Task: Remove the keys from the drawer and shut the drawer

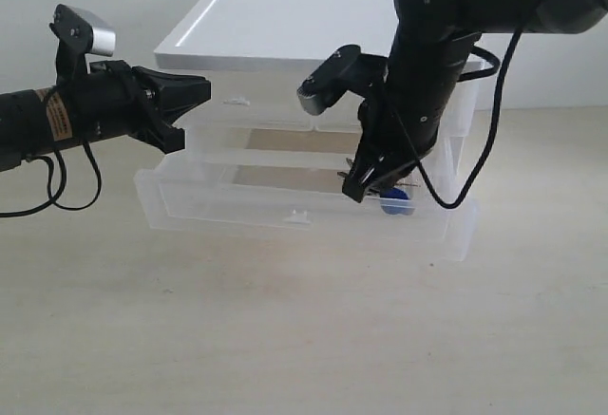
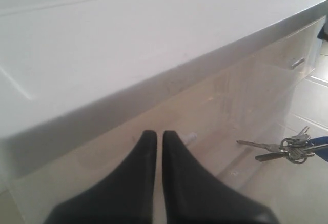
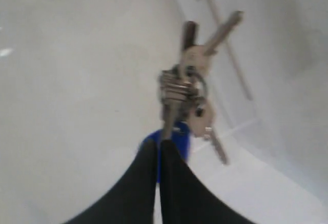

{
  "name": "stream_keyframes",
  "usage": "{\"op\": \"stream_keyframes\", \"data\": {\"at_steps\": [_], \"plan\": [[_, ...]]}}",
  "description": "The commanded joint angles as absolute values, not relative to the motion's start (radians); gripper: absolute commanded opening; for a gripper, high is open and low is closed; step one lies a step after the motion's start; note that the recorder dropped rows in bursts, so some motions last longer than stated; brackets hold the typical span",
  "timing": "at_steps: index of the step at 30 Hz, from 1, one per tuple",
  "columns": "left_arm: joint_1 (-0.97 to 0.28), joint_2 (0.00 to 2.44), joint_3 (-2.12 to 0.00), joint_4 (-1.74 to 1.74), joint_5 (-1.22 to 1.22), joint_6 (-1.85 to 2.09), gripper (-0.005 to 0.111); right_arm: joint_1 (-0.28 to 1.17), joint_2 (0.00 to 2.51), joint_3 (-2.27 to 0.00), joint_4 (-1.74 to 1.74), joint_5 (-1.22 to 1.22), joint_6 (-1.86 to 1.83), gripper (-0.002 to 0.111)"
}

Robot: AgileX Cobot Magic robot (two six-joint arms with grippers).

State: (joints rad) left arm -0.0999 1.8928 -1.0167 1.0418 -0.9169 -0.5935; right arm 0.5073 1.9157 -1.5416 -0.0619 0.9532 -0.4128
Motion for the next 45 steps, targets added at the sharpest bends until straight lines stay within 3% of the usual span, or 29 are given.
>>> {"op": "stream_keyframes", "data": {"at_steps": [1, 5, 13, 20, 22, 28, 35, 45], "plan": [[-0.106, 1.892, -1.019, 1.036, -0.922, -0.608, 0.004, 0.507, 1.905, -1.538, -0.336, 0.852, -0.145, 0.000], [-0.106, 1.892, -1.019, 1.038, -0.922, -0.608, 0.004, 0.493, 1.907, -1.538, -0.532, 0.727, 0.047, 0.000], [-0.106, 1.892, -1.019, 1.096, -0.923, -0.613, 0.004, 0.449, 1.907, -1.538, -0.495, 0.590, 0.100, 0.000], [-0.150, 1.874, -1.073, 1.429, -0.870, -0.802, 0.005, 0.449, 1.907, -1.538, -0.469, 0.559, 0.100, 0.000], [-0.152, 1.826, -1.087, 1.486, -0.882, -0.888, 0.013, 0.449, 1.907, -1.538, -0.466, 0.572, 0.096, 0.000], [-0.178, 1.681, -1.087, 1.735, -0.891, -1.078, 0.058, 0.449, 1.907, -1.538, -0.466, 0.602, 0.069, 0.000], [-0.287, 1.726, -1.081, 1.701, -0.703, -1.027, 0.057, 0.449, 1.901, -1.538, -0.396, 0.646, 0.014, 0.000], [-0.291, 1.825, -1.081, 1.744, -0.717, -0.916, 0.058, 0.449, 1.886, -1.538, -0.349, 0.643, -0.017, 0.000]]}}
